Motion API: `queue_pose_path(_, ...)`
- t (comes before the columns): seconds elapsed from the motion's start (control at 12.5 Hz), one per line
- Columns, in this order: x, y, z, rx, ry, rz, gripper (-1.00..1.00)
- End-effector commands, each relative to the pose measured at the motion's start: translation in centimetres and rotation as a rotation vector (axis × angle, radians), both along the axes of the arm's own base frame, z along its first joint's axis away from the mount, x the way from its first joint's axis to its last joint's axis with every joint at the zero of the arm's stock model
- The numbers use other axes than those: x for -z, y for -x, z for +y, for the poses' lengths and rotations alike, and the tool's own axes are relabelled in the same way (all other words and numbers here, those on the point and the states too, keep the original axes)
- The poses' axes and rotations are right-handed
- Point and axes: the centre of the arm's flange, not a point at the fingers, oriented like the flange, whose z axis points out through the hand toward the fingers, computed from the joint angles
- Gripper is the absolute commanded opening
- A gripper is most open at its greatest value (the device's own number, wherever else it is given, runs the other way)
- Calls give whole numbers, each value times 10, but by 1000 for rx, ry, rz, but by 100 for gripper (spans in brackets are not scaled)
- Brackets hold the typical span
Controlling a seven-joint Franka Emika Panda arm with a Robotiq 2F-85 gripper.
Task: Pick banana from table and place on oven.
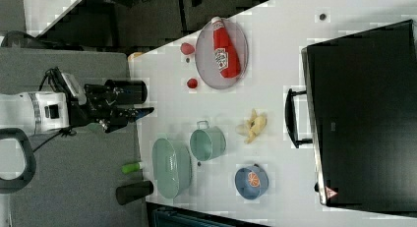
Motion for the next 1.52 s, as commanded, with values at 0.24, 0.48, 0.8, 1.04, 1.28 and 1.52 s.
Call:
queue_pose_path(0.24, -52, 129, -38, 89, -20, 0, 99)
queue_pose_path(0.48, -37, 122, -38, 88, -19, 25, 100)
queue_pose_path(0.8, 27, 96, -37, 85, -15, 63, 100)
queue_pose_path(1.04, 94, 80, -34, 78, -12, 60, 100)
queue_pose_path(1.28, 162, 71, -31, 70, -8, 31, 100)
queue_pose_path(1.52, 227, 65, -23, 53, -4, 52, 100)
